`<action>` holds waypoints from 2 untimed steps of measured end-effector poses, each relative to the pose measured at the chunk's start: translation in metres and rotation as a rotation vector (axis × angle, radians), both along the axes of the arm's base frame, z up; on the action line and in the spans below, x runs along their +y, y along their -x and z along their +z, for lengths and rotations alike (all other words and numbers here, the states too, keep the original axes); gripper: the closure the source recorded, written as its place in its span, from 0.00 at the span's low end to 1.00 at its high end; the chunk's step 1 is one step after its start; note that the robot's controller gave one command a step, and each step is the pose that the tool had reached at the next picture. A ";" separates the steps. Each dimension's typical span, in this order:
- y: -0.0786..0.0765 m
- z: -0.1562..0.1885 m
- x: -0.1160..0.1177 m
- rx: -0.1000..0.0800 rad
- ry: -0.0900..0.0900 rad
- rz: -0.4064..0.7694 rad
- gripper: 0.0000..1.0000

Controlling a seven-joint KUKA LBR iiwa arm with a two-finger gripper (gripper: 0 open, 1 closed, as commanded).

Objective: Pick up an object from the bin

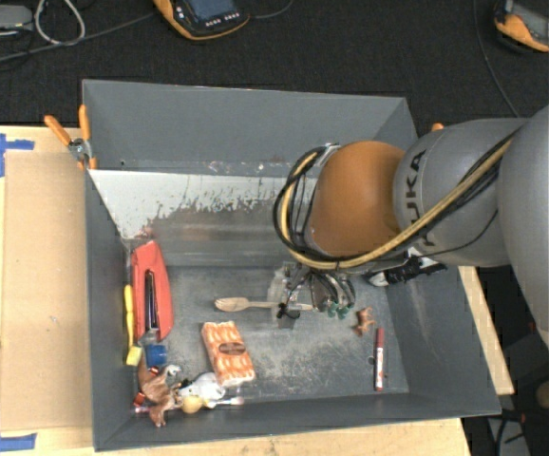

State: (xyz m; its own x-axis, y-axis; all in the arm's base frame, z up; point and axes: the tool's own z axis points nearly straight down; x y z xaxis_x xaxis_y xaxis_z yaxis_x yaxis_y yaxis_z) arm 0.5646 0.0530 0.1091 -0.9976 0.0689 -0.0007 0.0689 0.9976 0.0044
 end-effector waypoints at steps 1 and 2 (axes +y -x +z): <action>0.001 0.018 0.000 0.002 0.000 -0.001 1.00; 0.001 0.052 0.000 0.004 0.000 -0.003 1.00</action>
Offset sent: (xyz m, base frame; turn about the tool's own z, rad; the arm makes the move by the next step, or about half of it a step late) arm -0.0007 0.0000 0.0696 0.0007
